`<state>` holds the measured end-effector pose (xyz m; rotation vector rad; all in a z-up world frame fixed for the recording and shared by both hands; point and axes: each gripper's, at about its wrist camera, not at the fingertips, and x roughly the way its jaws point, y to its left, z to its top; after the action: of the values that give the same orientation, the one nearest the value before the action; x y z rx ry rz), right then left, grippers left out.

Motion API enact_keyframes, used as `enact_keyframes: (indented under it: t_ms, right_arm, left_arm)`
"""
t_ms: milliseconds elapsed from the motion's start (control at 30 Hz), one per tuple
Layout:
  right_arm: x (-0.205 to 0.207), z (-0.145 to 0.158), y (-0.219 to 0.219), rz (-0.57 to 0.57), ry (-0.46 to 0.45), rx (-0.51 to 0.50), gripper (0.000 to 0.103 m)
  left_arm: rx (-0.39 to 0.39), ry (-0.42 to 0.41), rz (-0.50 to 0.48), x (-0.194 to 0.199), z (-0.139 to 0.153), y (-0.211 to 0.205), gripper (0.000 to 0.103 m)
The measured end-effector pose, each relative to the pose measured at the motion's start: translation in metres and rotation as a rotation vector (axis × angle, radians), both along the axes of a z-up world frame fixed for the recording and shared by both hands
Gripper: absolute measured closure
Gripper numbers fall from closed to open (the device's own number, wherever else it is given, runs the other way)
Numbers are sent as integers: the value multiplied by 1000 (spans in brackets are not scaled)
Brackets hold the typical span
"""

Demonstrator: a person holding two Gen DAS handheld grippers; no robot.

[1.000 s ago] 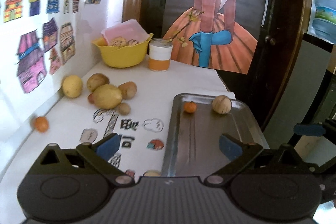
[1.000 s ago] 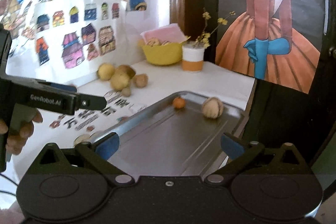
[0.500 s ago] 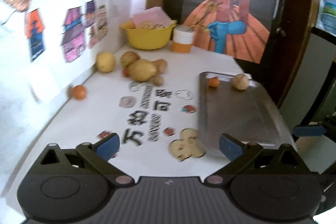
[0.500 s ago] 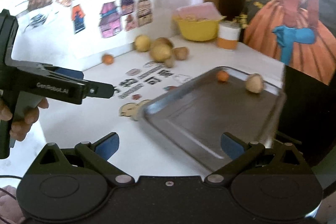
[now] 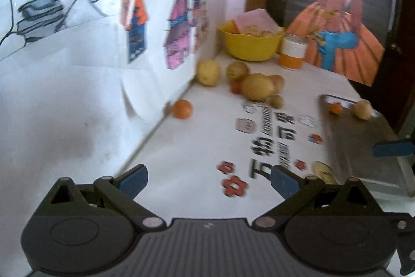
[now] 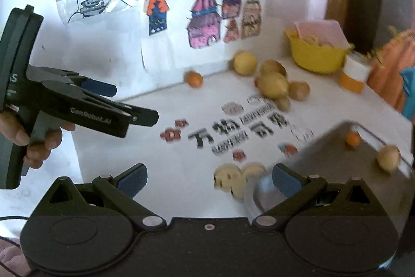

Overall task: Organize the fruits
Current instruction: 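Lift both tools away from the tray back toward the fruits, then grasp the second small orange with the left tool while the right tool grasps the small round fruit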

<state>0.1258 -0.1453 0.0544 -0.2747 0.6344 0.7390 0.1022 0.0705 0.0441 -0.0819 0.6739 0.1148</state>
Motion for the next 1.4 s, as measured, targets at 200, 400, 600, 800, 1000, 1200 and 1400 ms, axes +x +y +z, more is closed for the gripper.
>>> enact_keyframes:
  t_ms: [200, 400, 600, 800, 1000, 1200, 1400]
  right_arm:
    - [41, 4, 10, -1, -55, -1, 1]
    - [94, 3, 6, -49, -40, 12, 1]
    - [141, -7, 12, -86, -11, 45, 1]
    - [176, -27, 20, -119, 37, 50, 5]
    - [199, -46, 23, -134, 97, 43, 10]
    - [214, -58, 23, -149, 135, 59, 16]
    - [223, -65, 25, -154, 156, 62, 28]
  left_arm:
    - [-32, -5, 45, 29, -4, 14, 1]
    - [-44, -4, 64, 63, -6, 17, 1]
    - [-66, 19, 105, 101, -16, 21, 1]
    - [-89, 52, 155, 129, -31, 22, 1]
    - [-131, 66, 203, 147, -37, 24, 1]
    - [-172, 56, 242, 156, -44, 28, 16]
    - [-178, 28, 287, 161, -48, 31, 30]
